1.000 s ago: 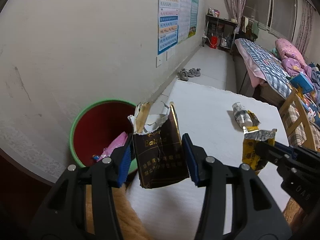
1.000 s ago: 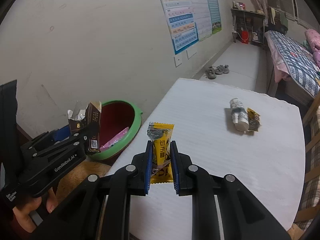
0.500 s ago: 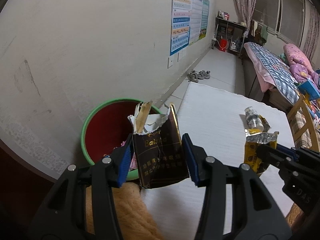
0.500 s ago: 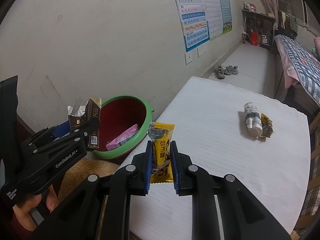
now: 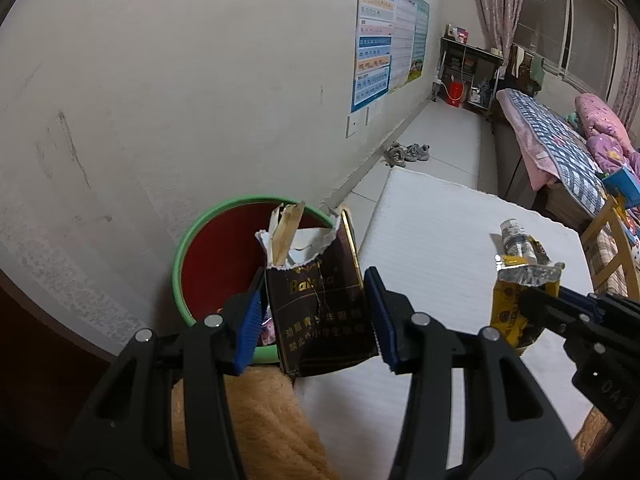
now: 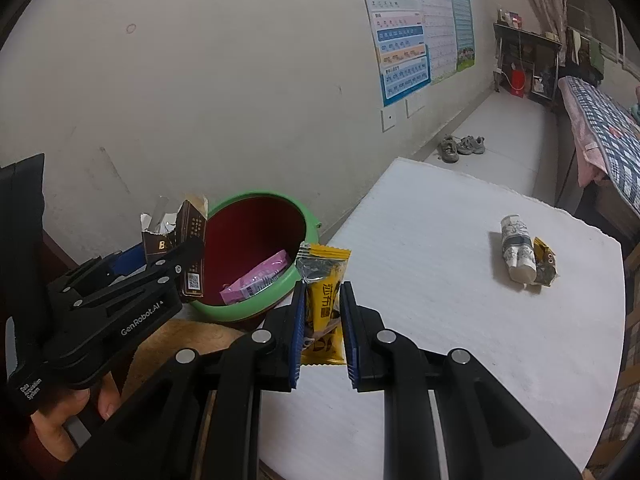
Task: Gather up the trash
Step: 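Carry the brown box with the left tool while the right tool carries the yellow packet to the bin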
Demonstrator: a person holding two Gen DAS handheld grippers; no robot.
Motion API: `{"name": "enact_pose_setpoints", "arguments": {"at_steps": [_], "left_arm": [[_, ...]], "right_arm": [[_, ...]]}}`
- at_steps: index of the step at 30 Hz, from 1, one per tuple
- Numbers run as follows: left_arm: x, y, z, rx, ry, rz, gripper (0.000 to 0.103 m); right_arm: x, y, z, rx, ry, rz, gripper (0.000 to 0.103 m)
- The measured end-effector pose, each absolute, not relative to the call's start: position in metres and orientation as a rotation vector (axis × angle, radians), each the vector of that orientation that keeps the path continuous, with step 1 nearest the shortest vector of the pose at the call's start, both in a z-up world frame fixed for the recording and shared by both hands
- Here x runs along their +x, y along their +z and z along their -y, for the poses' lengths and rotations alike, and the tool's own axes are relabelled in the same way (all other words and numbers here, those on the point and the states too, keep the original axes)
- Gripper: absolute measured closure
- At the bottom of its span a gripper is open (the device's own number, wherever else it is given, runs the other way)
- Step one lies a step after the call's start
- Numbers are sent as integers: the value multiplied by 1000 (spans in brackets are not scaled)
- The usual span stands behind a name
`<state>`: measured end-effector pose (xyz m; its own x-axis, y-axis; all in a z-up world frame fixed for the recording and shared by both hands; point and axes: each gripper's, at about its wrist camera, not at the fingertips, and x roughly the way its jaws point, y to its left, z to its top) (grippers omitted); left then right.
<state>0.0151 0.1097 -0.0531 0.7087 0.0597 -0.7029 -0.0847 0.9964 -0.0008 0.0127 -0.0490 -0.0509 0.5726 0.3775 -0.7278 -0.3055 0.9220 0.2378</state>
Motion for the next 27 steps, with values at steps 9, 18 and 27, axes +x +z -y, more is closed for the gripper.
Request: {"name": "enact_pose_setpoints", "arguments": {"at_steps": [9,18,27], "left_arm": [[16,-55,-122,-44,98,-782,57],[15,-57,-137,-63,132,-784,57],[17,-62,-159,-91,178,-788,57]], "right_arm": [[15,-52,41,90,417,-877,85],[21,-48,31,76,431,-866,85],[32,-35,19,70,442,-831,85]]}}
